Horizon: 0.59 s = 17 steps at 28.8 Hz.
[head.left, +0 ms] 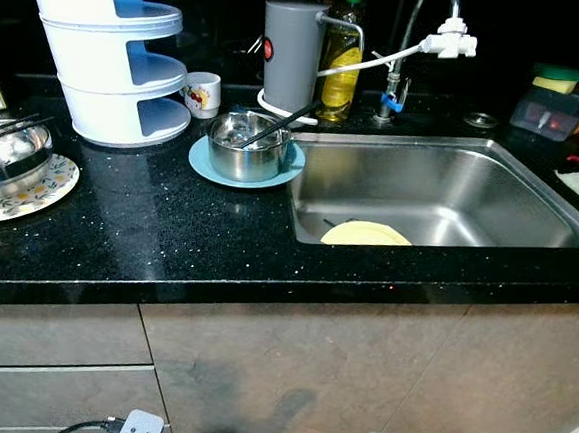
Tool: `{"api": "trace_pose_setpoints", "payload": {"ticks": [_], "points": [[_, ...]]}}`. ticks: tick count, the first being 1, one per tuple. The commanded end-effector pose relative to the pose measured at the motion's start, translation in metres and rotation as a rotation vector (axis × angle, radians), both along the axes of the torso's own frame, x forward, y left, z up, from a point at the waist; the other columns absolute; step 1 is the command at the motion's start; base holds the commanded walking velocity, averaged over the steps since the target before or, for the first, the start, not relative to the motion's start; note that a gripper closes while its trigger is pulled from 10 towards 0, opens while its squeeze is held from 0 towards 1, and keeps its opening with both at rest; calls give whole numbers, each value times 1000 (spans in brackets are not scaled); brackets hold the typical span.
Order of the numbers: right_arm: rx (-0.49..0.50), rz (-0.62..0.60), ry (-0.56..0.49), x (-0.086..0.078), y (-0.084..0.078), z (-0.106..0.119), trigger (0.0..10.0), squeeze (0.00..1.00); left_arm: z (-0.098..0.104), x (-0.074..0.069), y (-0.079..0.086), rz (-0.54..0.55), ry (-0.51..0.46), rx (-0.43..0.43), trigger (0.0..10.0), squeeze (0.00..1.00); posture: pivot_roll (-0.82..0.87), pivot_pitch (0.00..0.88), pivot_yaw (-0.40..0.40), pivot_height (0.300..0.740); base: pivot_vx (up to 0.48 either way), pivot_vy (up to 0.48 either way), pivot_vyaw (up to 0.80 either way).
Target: Kitchen organization
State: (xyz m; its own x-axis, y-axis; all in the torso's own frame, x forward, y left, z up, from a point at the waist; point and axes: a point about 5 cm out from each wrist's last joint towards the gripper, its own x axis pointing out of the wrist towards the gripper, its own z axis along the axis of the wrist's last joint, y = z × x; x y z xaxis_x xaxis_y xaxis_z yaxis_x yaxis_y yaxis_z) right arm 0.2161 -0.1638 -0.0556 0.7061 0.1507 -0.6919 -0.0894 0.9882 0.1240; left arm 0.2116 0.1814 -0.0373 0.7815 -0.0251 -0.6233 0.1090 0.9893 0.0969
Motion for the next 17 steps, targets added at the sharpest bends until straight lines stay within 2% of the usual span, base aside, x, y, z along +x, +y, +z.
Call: {"api": "trace_pose_setpoints", "payload": {"ticks": [1,17], "points": [[-13,11,15,-7,1,-5,10000,0,-5,-5,2,11,4,13,10000,0,16,167,0,740,0,0,0],[-21,46,50,-7,1,-9,10000,0,-9,-7,3,46,-11,17,10000,0,29,203,-22,740,0,0,0]]}}
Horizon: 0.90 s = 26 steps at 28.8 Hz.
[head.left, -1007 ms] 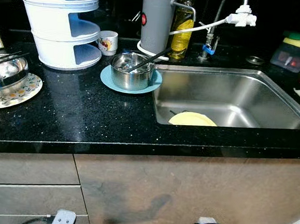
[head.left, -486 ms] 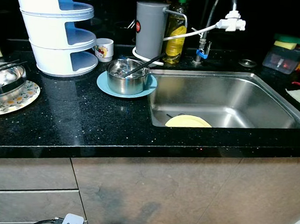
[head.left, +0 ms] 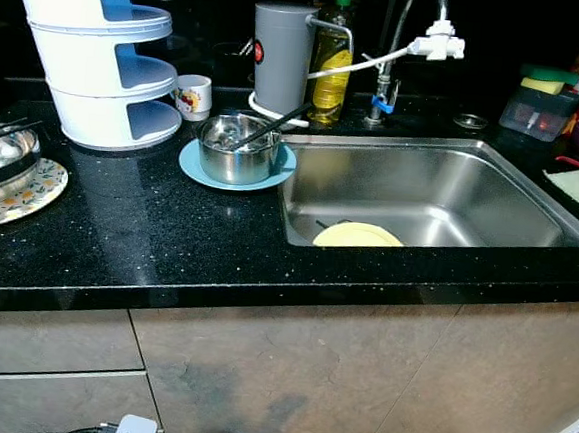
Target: Kitchen organization
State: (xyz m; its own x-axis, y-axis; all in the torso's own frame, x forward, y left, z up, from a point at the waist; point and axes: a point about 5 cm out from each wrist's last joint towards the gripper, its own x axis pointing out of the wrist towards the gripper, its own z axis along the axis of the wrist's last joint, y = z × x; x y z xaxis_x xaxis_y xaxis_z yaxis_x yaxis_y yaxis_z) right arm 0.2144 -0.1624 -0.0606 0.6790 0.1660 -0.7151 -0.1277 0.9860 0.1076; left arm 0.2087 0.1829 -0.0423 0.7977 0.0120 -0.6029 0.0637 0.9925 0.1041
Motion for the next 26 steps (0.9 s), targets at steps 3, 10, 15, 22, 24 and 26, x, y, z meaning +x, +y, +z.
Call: {"api": "trace_pose_setpoints", "payload": {"ticks": [3,10,15,22,24,26], "points": [[-2,6,16,-4,0,-4,10000,0,-3,-3,0,-5,-1,12,10000,0,34,224,-22,740,0,0,0],[2,18,28,-10,3,-7,10000,0,0,-5,0,-29,-19,26,10000,0,52,300,-17,740,0,0,0],[7,21,43,-21,3,-11,10000,0,0,-12,1,-48,-23,34,10000,0,56,348,2,740,0,0,0],[20,-14,21,-20,1,-10,10000,0,1,-6,-1,-59,-35,18,10000,0,33,330,11,740,0,0,0],[26,-27,6,-17,0,-8,10000,0,4,0,-2,-49,-52,12,10000,0,26,318,10,740,0,0,0],[23,-31,-9,-13,-1,-6,10000,0,6,3,-2,-44,-64,12,10000,0,24,312,8,740,0,0,0]]}}
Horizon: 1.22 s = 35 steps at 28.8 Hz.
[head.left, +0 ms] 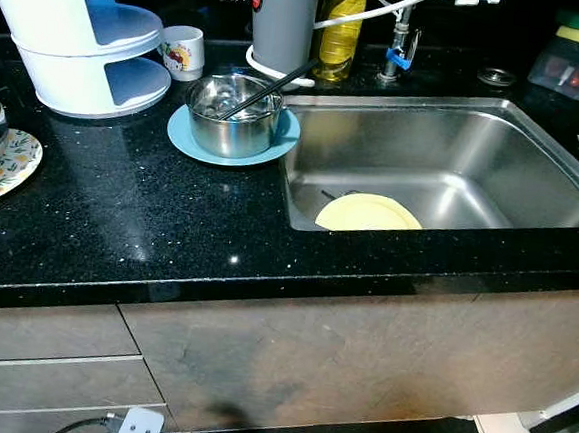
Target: Kitchen organization
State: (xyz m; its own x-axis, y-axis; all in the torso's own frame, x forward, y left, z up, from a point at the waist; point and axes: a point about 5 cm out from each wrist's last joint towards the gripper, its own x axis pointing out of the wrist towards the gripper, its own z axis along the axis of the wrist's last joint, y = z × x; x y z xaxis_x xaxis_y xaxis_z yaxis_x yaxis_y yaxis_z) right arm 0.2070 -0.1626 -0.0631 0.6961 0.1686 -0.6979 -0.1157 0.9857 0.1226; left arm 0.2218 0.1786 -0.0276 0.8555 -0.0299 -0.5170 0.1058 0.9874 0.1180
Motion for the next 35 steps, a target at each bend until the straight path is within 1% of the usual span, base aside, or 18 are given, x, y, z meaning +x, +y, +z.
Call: {"api": "trace_pose_setpoints", "payload": {"ticks": [1,2,3,7,12,16,19,28,35], "points": [[-1,-19,-3,-4,-2,-2,10000,0,-7,-9,3,11,32,10,10000,0,24,312,8,740,0,0,0],[-2,-27,-28,-1,-2,0,10000,0,-6,-8,3,14,22,14,10000,0,24,312,8,740,0,0,0],[-2,-27,-28,-1,-2,0,10000,0,-6,-8,3,14,22,14,10000,0,24,312,8,740,0,0,0],[12,-65,-140,15,-4,14,10000,0,0,-3,6,47,-32,4,10000,0,13,282,0,740,0,0,0],[10,-61,-147,16,-4,15,10000,0,-1,-4,7,48,-28,9,10000,0,12,278,1,740,0,0,0],[-11,-17,-163,20,-3,17,10000,0,-4,-8,12,66,-12,26,10000,0,15,263,-4,740,0,0,0],[-16,-3,-166,22,-2,18,10000,0,-5,-9,11,65,-2,23,10000,0,16,260,-6,740,0,0,0],[-9,-9,-169,24,0,18,10000,0,-3,-3,6,46,-14,-4,10000,0,12,244,-1,740,0,0,0],[-7,-10,-164,22,-1,16,10000,0,-3,-2,5,47,-12,-11,10000,0,11,233,-1,740,0,0,0]]}}
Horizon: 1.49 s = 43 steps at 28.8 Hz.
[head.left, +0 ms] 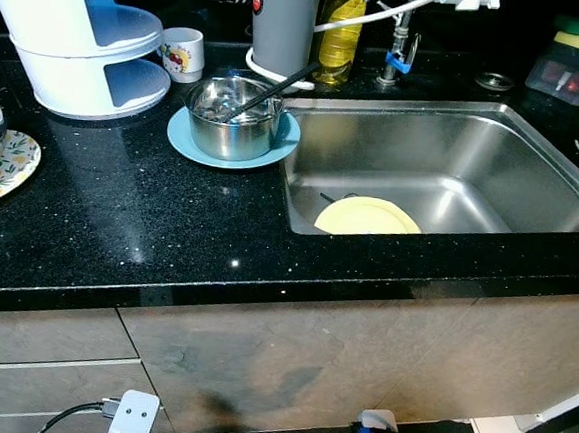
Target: Kitchen organization
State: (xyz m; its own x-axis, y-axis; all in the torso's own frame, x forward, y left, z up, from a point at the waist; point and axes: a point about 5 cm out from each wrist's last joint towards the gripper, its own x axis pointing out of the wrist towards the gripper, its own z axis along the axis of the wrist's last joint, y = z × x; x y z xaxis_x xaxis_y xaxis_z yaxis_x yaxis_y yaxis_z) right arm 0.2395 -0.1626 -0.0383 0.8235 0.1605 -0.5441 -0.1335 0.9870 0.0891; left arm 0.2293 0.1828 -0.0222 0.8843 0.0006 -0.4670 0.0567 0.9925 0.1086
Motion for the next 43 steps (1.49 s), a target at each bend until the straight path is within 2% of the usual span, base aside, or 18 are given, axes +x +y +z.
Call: {"api": "trace_pose_setpoints", "payload": {"ticks": [1,10,31,43], "points": [[2,-7,40,-10,-1,-8,10000,0,-9,-9,1,3,44,0,10000,0,11,228,0,740,0,0,0],[0,-6,35,-9,-1,-7,10000,0,-9,-8,-1,1,43,-8,10000,0,8,221,-3,740,-192,0,0],[-2,-5,36,-8,-2,-7,10000,0,-9,-7,-1,1,46,-16,10000,0,5,231,-6,740,-392,0,0],[-1,5,33,-5,-2,-6,10000,0,-11,-8,2,26,67,-5,10000,0,5,236,-12,740,-86,0,0]]}}
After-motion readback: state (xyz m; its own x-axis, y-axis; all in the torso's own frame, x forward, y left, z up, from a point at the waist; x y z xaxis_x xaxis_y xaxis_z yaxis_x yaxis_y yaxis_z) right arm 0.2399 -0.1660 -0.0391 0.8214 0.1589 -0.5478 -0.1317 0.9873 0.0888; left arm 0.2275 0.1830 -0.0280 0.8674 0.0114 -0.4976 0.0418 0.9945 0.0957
